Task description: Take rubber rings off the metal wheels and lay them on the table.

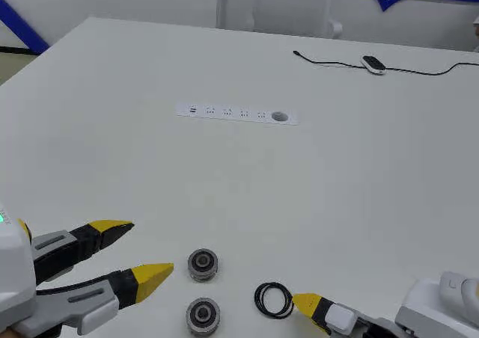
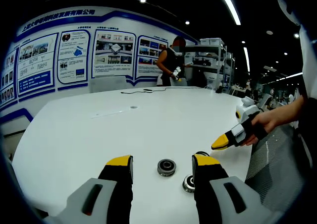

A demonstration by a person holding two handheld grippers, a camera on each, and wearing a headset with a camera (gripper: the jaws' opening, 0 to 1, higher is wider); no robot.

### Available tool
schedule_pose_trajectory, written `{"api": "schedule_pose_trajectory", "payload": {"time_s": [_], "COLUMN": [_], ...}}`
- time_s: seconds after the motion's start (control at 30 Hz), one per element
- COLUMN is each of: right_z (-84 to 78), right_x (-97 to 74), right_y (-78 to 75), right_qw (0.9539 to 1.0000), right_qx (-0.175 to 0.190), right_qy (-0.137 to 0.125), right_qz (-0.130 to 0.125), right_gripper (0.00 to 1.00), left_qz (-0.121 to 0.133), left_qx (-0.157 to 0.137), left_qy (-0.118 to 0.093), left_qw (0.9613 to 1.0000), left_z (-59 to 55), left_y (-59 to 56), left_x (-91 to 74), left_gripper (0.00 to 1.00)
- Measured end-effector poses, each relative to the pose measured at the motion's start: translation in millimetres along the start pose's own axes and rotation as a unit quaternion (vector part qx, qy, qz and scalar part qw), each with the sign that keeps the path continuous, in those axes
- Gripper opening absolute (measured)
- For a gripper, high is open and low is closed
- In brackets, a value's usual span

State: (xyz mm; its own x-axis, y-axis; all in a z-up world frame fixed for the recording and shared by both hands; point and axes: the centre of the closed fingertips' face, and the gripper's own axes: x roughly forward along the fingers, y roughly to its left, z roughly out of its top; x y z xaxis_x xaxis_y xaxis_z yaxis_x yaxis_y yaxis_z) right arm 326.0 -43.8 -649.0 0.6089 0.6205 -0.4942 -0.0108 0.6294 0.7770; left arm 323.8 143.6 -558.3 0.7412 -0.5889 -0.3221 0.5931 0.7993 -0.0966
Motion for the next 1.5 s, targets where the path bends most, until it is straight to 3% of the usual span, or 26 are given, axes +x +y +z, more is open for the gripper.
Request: {"api": "schedule_pose_trajectory", "payload": {"time_s": [0.23, 0.33, 0.43, 0.63, 0.73, 0.8, 0.83, 0.93, 1.07, 1.27, 1.33, 1.37, 1.43, 1.5], "right_z": [24.2, 36.7, 53.5, 82.8, 88.2, 83.5, 81.7, 74.5, 62.3, 42.9, 38.6, 34.6, 30.1, 27.6], "right_x": [-10.7, -17.1, -28.8, -52.3, -60.1, -62.5, -63.6, -67.8, -69.1, -61.7, -59.3, -57.9, -56.5, -56.1], "right_y": [2.0, 3.7, 5.4, 2.1, 4.7, 7.8, 8.3, 9.8, 14.3, 18.1, 19.2, 19.2, 15.3, 13.5], "right_qw": [0.9987, 0.9957, 0.9871, 0.9713, 0.957, 0.942, 0.9385, 0.916, 0.9078, 0.884, 0.8796, 0.8725, 0.863, 0.8565], "right_qx": [-0.042, -0.08, -0.148, -0.221, -0.274, -0.326, -0.337, -0.396, -0.415, -0.466, -0.474, -0.486, -0.503, -0.513], "right_qy": [-0.03, -0.046, -0.061, -0.089, -0.095, -0.079, -0.075, -0.061, -0.046, -0.006, 0.002, 0.014, 0.031, 0.04], "right_qz": [0.003, 0.006, 0.008, -0.009, -0.009, 0.009, 0.015, 0.021, 0.037, 0.041, 0.042, 0.045, 0.039, 0.037], "right_gripper": [0.12, 0.13, 0.14, 0.18, 0.22, 0.26, 0.29, 0.39, 0.44, 0.5, 0.52, 0.54, 0.55, 0.57], "left_qz": [0.022, 0.03, 0.041, 0.056, 0.052, 0.049, 0.048, 0.045, 0.037, 0.033, 0.033, 0.032, 0.031, 0.036], "left_qx": [-0.004, -0.007, -0.013, -0.021, -0.016, -0.014, -0.015, -0.015, -0.01, -0.002, 0.0, 0.003, 0.005, 0.011], "left_qy": [-0.004, -0.007, -0.009, -0.022, -0.02, -0.019, -0.019, -0.016, -0.011, -0.001, 0.004, 0.007, 0.013, 0.018], "left_qw": [0.9997, 0.9995, 0.999, 0.998, 0.9983, 0.9985, 0.9986, 0.9988, 0.9992, 0.9995, 0.9995, 0.9995, 0.9994, 0.9991], "left_z": [-1.3, -2.4, -3.6, -0.4, -0.8, -2.4, -3.3, -7.1, -11.8, -18.7, -20.8, -22.4, -25.2, -27.8], "left_y": [7.0, 8.4, 11.2, 14.5, 9.9, 6.4, 5.3, -0.3, -6.8, -12.2, -13.5, -14.5, -16.1, -15.5], "left_x": [-10.4, -16.0, -21.8, -28.7, -30.3, -31.5, -31.7, -32.9, -34.1, -38.0, -39.4, -40.5, -42.2, -43.7], "left_gripper": [0.54, 0.55, 0.56, 0.57, 0.59, 0.6, 0.6, 0.62, 0.66, 0.72, 0.74, 0.75, 0.77, 0.78]}}
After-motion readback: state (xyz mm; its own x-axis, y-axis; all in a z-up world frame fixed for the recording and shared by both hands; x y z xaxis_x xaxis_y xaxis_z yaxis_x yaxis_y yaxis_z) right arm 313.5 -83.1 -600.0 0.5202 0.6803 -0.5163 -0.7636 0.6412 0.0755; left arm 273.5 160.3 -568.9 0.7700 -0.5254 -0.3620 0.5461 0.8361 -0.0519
